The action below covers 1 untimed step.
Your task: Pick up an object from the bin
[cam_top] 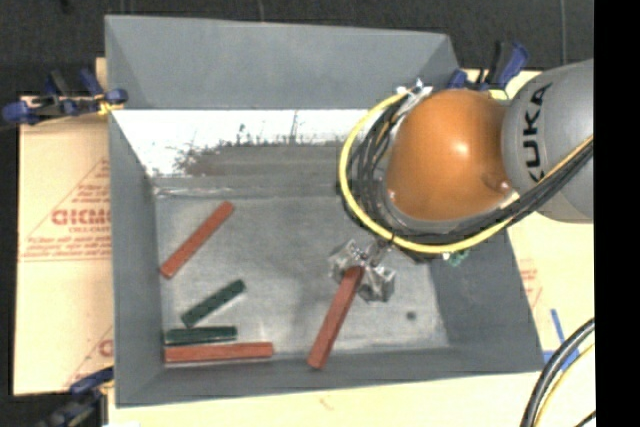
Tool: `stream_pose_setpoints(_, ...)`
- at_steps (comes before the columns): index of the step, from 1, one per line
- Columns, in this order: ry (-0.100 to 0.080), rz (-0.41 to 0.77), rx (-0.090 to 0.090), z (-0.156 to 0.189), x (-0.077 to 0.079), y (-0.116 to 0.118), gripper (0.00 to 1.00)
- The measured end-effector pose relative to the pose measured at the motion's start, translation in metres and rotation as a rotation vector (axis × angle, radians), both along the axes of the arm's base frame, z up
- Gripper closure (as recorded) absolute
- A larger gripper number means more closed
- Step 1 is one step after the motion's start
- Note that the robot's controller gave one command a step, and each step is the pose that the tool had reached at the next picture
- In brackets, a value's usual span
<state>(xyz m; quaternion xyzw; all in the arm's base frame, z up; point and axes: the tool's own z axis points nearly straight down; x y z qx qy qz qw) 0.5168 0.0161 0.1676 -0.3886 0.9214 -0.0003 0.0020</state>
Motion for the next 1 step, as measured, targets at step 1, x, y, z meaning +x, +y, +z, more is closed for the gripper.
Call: stream_pose_setpoints(1,0.001,0.02,0.001,0.0844,0.006,0.0071,1.0)
